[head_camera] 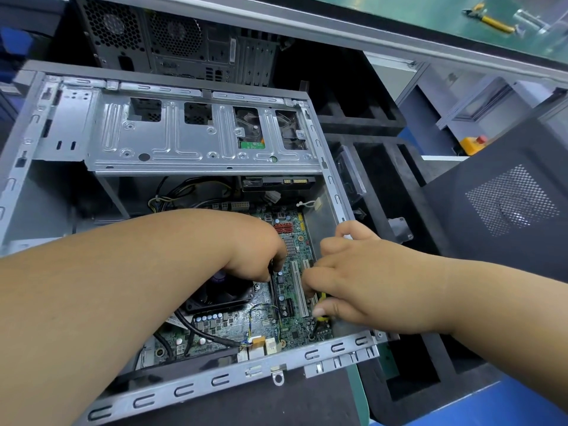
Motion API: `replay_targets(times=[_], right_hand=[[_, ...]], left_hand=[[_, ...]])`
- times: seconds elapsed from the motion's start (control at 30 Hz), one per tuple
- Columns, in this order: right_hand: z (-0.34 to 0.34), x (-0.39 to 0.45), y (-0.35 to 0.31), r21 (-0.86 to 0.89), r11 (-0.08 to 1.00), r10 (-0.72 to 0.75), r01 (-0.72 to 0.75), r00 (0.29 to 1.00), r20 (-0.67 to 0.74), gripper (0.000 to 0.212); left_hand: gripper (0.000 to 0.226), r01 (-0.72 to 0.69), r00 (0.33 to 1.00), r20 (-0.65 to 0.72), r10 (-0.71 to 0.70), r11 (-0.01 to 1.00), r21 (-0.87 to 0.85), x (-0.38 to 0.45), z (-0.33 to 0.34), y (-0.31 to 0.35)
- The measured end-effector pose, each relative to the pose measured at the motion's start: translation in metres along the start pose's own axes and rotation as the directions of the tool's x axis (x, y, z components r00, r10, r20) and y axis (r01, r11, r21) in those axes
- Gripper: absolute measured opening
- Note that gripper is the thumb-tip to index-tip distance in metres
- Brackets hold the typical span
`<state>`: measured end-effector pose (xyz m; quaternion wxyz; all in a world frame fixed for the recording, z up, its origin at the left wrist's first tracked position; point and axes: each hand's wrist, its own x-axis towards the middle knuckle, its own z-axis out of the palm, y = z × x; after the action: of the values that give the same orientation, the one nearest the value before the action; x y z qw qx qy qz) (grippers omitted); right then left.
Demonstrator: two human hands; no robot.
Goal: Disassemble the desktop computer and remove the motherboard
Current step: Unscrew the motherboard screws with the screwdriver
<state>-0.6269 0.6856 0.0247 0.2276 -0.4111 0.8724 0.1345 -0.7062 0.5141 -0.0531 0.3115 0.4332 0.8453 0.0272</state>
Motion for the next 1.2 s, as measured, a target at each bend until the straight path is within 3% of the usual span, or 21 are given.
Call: replay_targets(times=[0.13, 0.3, 0.43, 0.67, 0.73, 0.9, 1.03, 1.2], right_hand=[[0.0023, -0.0004, -0.0024, 0.085, 0.996, -0.001, 0.003, 1.0, -0.027, 0.025], [0.0017, -0.0019, -0.0044, 0.131, 0.991, 0.02, -0.014, 0.999, -0.043, 0.031], [-0.0009, -0.0005, -0.0033, 0.017, 0.999, 0.036, -0.036, 0.999, -0.038, 0.042], [-0.0007, 0.0012, -0.0035, 0.174, 0.985, 0.031, -0.018, 0.997, -0.072, 0.02], [-0.0004, 0.0011, -0.0041, 0.143, 0.99, 0.03, -0.02, 0.997, -0.069, 0.017], [-0.0039, 0.0031, -0.0026, 0.011, 0.999, 0.032, -0.032, 0.999, -0.019, 0.041], [-0.0029, 0.0029, -0.004, 0.079, 0.997, 0.027, -0.025, 0.999, -0.023, 0.024], [-0.0005, 0.0015, -0.003, -0.012, 0.999, 0.044, -0.045, 0.998, -0.044, 0.041]], left_hand=[[0.032, -0.001, 1.0, 0.006, 0.001, 1.0, 0.005, -0.0002, -0.0001, 0.0008], [0.03, 0.0, 1.0, 0.009, 0.0, 1.0, 0.01, 0.0004, -0.0007, 0.0013], [0.029, 0.0, 1.0, 0.009, 0.0, 1.0, 0.01, 0.0005, -0.0005, 0.0004], [0.026, -0.004, 1.0, 0.013, 0.004, 1.0, 0.023, 0.0013, 0.0004, 0.0004], [0.029, -0.004, 1.0, 0.019, 0.003, 1.0, 0.017, 0.0014, 0.0002, 0.0004], [0.033, -0.001, 1.0, 0.022, 0.001, 1.0, 0.012, 0.0007, 0.0011, -0.0001], [0.029, -0.001, 0.999, 0.037, 0.0, 1.0, 0.013, 0.001, 0.0014, -0.0005], [0.023, 0.002, 1.0, 0.031, -0.002, 1.0, 0.011, 0.0019, 0.0016, -0.0004]])
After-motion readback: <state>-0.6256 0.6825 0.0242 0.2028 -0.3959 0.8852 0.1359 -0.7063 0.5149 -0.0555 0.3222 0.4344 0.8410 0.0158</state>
